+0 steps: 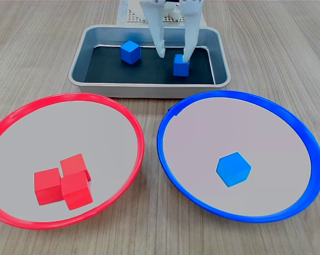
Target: Resolve any anomalies and move all blocks to matching dishes
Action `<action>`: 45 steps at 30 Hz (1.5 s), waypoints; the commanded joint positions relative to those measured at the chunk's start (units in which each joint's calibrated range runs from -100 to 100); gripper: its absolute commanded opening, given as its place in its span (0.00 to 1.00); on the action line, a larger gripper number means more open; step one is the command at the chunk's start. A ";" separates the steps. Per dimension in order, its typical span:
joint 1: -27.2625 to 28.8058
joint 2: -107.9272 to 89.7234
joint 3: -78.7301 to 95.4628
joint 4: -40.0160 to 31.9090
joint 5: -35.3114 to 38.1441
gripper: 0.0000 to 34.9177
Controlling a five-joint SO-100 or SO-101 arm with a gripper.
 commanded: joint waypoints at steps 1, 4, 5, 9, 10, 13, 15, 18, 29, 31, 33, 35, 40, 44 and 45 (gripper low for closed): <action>-1.74 -0.14 1.47 -3.70 0.59 0.39; -2.58 0.46 2.56 -5.10 0.59 0.42; -2.87 0.72 2.74 -5.43 0.59 0.42; -3.71 1.49 3.38 -6.42 0.68 0.45; -3.81 1.57 3.74 -6.75 0.88 0.45; -3.81 1.66 5.11 -7.82 1.61 0.45; -3.71 1.57 6.29 -8.48 2.49 0.43; -3.52 1.57 7.75 -10.30 3.32 0.11; -7.19 7.20 -19.74 -8.90 -10.31 0.01; -7.67 12.15 -29.21 -9.14 -13.48 0.01; -7.85 16.41 -35.13 -10.79 -15.34 0.01; -7.85 21.70 -40.04 -13.19 -16.41 0.01; -7.29 29.97 -43.78 -17.98 -15.78 0.01; -6.63 29.72 -40.04 -19.46 -13.97 0.54; -6.54 27.75 -38.32 -18.97 -13.92 0.58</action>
